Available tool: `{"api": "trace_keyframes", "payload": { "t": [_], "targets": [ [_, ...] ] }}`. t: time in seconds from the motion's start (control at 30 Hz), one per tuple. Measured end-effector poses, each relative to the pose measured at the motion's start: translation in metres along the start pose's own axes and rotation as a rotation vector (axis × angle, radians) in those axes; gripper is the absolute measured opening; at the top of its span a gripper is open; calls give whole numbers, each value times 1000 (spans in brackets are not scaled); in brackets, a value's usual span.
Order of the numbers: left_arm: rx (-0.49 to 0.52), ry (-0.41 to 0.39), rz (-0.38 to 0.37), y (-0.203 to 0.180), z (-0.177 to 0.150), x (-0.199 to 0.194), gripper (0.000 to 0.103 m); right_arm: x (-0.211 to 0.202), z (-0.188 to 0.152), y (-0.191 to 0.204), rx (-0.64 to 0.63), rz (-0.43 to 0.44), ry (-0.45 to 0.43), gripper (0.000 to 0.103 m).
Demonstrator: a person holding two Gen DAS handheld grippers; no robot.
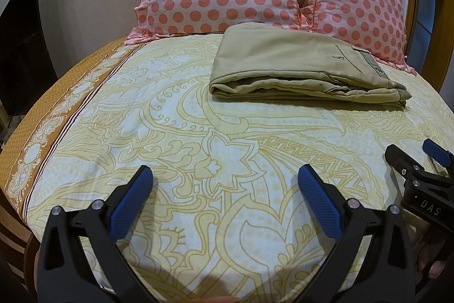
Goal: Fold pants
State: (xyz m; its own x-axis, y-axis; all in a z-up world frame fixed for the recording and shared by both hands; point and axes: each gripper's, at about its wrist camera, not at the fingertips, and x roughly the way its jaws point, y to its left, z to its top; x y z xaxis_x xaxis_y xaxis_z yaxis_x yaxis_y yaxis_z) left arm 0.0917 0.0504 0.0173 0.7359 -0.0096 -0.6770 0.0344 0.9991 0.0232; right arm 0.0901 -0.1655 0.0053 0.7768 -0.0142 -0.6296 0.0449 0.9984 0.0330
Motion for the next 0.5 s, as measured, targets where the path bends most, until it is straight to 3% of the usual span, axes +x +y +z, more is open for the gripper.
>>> {"api": "trace_keyframes", "payload": {
  "t": [0.5],
  "targets": [
    [-1, 3, -1, 1, 1, 2, 101, 1, 0, 0, 0, 0, -1, 102]
  ]
}}
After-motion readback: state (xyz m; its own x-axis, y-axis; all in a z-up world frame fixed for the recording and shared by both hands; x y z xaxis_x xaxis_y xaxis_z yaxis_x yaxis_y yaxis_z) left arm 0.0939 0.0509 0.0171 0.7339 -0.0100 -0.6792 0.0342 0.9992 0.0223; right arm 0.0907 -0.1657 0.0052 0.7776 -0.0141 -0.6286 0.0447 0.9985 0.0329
